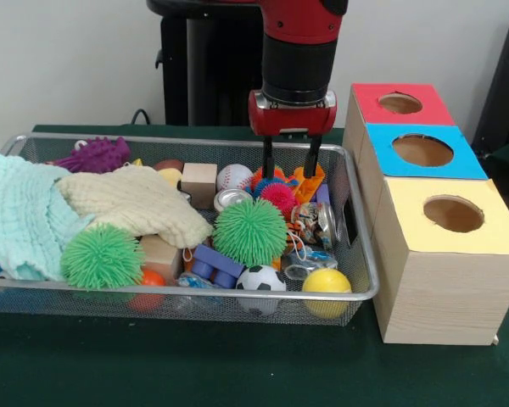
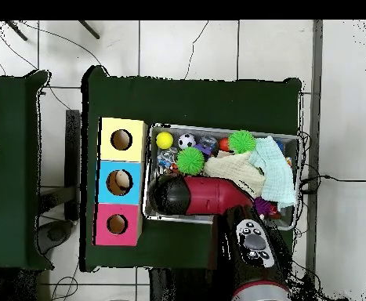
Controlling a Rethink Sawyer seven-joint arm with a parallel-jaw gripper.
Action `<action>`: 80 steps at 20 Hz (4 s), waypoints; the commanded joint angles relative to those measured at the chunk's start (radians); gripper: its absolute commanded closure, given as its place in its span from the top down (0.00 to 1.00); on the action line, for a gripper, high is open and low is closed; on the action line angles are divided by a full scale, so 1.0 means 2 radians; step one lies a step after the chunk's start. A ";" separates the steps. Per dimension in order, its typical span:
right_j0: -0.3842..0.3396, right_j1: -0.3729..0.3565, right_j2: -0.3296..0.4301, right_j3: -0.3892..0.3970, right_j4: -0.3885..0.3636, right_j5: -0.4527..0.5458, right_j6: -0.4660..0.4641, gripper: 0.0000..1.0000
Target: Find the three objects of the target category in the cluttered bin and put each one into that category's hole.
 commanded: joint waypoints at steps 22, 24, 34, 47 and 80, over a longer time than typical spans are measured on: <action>-0.020 0.015 0.099 -0.074 -0.007 -0.025 0.025 1.00; -0.012 0.015 0.094 -0.074 -0.009 -0.032 0.037 1.00; 0.002 0.051 0.056 -0.104 -0.038 -0.065 0.040 1.00; 0.023 0.067 0.025 -0.132 -0.045 -0.050 0.037 1.00; 0.065 0.143 -0.065 -0.132 -0.016 -0.059 0.077 1.00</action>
